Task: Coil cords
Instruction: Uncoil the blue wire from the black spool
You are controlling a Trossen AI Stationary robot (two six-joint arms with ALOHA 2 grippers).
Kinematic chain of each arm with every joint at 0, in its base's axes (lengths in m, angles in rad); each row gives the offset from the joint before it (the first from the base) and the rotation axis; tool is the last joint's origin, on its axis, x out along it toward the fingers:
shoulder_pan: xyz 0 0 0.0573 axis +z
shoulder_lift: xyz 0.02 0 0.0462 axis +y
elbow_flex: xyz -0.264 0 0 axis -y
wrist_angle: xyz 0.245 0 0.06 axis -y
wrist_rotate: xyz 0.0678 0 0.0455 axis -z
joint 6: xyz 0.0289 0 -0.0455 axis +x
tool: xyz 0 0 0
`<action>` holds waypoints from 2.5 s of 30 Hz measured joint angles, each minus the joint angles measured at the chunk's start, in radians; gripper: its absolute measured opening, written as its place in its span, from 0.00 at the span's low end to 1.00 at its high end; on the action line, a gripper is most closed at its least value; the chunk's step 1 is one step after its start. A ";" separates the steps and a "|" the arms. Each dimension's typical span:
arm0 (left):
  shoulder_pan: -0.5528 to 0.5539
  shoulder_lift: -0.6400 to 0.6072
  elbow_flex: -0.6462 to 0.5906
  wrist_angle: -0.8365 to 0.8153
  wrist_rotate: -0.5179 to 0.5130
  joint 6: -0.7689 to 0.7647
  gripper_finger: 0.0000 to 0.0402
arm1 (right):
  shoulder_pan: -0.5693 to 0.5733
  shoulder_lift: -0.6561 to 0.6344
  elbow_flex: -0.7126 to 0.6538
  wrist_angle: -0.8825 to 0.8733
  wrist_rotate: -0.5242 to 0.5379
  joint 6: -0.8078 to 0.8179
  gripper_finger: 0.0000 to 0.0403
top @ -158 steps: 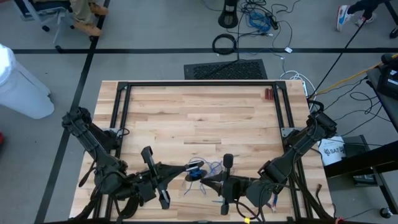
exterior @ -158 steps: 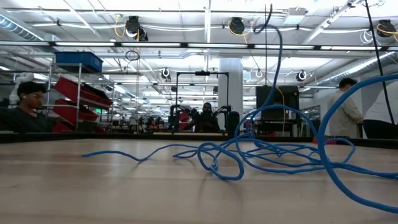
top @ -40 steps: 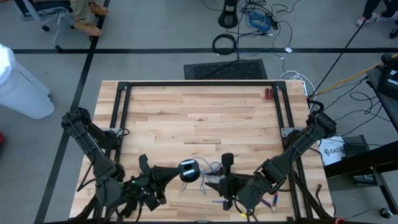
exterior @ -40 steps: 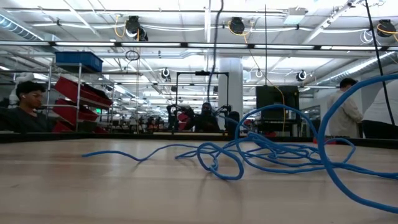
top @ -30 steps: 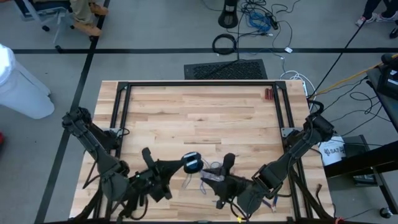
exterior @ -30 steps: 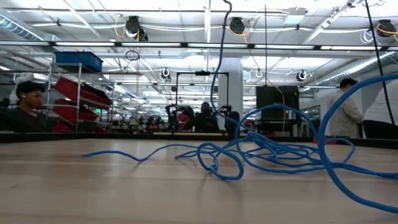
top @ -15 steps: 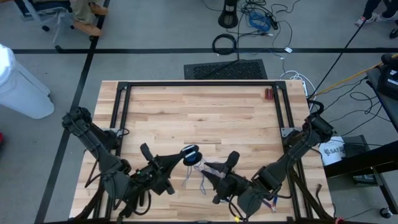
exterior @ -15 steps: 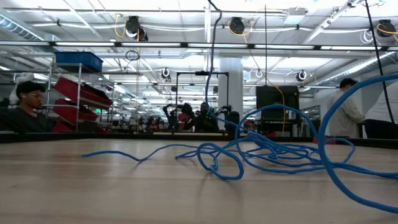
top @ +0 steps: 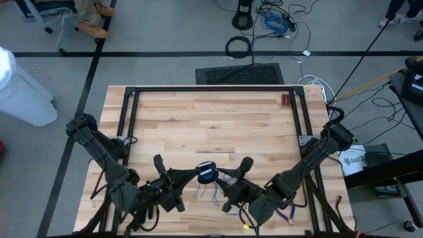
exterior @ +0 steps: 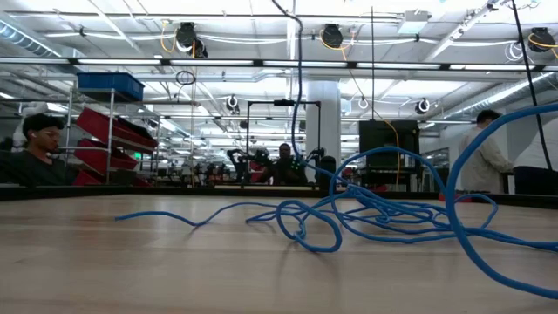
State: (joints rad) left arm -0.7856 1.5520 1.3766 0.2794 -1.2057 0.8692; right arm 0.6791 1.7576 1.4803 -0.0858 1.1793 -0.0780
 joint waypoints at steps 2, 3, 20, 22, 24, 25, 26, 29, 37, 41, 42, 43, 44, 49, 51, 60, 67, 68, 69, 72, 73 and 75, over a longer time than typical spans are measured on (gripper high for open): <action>0.000 0.000 0.000 0.000 0.000 0.000 0.00 | -0.004 0.002 0.000 0.000 -0.001 0.005 0.32; 0.000 0.000 0.000 0.000 0.000 0.000 0.00 | -0.004 0.003 0.000 0.000 -0.004 0.006 0.32; 0.000 0.000 0.000 0.002 0.000 0.000 0.00 | -0.011 0.003 0.000 0.007 -0.088 0.082 0.31; 0.000 0.000 0.000 0.002 0.000 0.000 0.00 | -0.012 0.003 0.000 0.007 -0.089 0.092 0.30; 0.000 0.000 0.000 0.002 0.000 0.000 0.00 | -0.012 0.003 0.000 0.007 -0.102 0.094 0.28; 0.000 0.000 0.000 0.002 0.000 0.000 0.00 | -0.012 0.003 0.000 0.008 -0.109 0.095 0.26; 0.000 0.000 0.000 0.002 0.001 0.000 0.00 | -0.012 0.003 0.000 0.008 -0.111 0.097 0.24; 0.000 0.000 0.000 0.002 0.021 0.000 0.00 | -0.012 0.003 0.000 0.008 -0.112 0.097 0.18; 0.000 0.000 0.000 0.004 0.047 0.000 0.00 | -0.012 0.003 0.000 0.007 -0.124 0.092 0.05; 0.000 0.000 0.000 0.004 0.047 0.000 0.00 | -0.012 0.003 0.000 0.007 -0.139 0.092 0.01; 0.000 0.000 0.000 0.004 0.047 0.000 0.00 | -0.012 0.003 0.000 0.007 -0.139 0.093 0.01; 0.000 0.000 0.000 0.004 0.048 0.000 0.00 | -0.013 0.003 0.000 0.007 -0.138 0.096 0.02; 0.000 0.000 0.000 0.004 0.048 0.000 0.00 | -0.015 0.003 -0.001 0.007 -0.138 0.096 0.03; 0.000 0.000 0.000 0.005 0.048 0.000 0.00 | -0.017 0.003 -0.001 0.007 -0.138 0.099 0.13; 0.000 0.000 0.000 0.005 0.049 0.000 0.00 | -0.017 0.003 -0.001 0.007 -0.138 0.116 0.18; 0.000 0.000 0.000 0.005 0.052 0.000 0.00 | -0.019 0.003 -0.001 0.008 -0.134 0.116 0.21; 0.000 0.000 0.000 0.005 0.053 0.000 0.00 | -0.019 0.003 -0.001 0.001 -0.135 0.096 0.02; 0.000 0.000 0.000 0.005 0.055 0.000 0.00 | -0.019 0.003 -0.001 0.001 -0.135 0.096 0.01; 0.000 0.000 0.000 0.011 0.058 0.000 0.00 | -0.019 0.003 -0.001 0.001 -0.137 0.096 0.01; 0.000 0.000 0.000 0.044 0.080 0.001 0.00 | -0.019 0.003 -0.001 0.001 -0.164 0.099 0.00; 0.000 0.000 0.000 0.052 0.082 0.001 0.00 | -0.019 0.003 -0.001 0.004 -0.202 0.095 0.00; 0.000 0.000 0.000 0.050 0.082 0.008 0.00 | -0.019 0.004 -0.001 0.007 -0.268 0.092 0.00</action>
State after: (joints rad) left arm -0.7853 1.5517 1.3766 0.3297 -1.1233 0.8773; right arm 0.6598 1.7611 1.4792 -0.0792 0.9110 0.0139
